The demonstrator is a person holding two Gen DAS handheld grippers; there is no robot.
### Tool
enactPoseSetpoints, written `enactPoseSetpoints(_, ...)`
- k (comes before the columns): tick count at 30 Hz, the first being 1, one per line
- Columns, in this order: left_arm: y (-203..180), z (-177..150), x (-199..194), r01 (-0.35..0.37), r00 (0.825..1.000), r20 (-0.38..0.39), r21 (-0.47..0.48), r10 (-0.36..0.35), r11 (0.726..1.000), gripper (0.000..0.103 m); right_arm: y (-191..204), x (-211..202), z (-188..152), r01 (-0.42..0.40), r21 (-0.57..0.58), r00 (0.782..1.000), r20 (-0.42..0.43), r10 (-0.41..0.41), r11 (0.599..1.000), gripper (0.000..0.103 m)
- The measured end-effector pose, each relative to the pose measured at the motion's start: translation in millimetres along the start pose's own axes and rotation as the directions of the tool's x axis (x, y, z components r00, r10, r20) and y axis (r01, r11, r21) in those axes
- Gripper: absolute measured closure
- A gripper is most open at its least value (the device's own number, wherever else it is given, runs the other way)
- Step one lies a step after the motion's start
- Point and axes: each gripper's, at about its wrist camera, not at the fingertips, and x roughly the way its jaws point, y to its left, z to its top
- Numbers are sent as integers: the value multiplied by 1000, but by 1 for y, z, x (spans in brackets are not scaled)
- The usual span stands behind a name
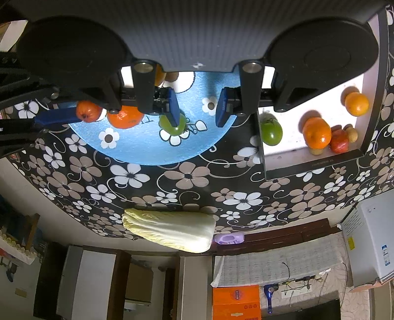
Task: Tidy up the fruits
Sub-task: 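Lower the red tomato onto the plate and open the right tool, then move both open tools back toward the white tray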
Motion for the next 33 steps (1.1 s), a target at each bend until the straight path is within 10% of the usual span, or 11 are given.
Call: enactPoseSetpoints(33,39,-5,-24,-16,999,33,-35,17,999,62,25,-8,17,-64,-39,993,94,68,997,54)
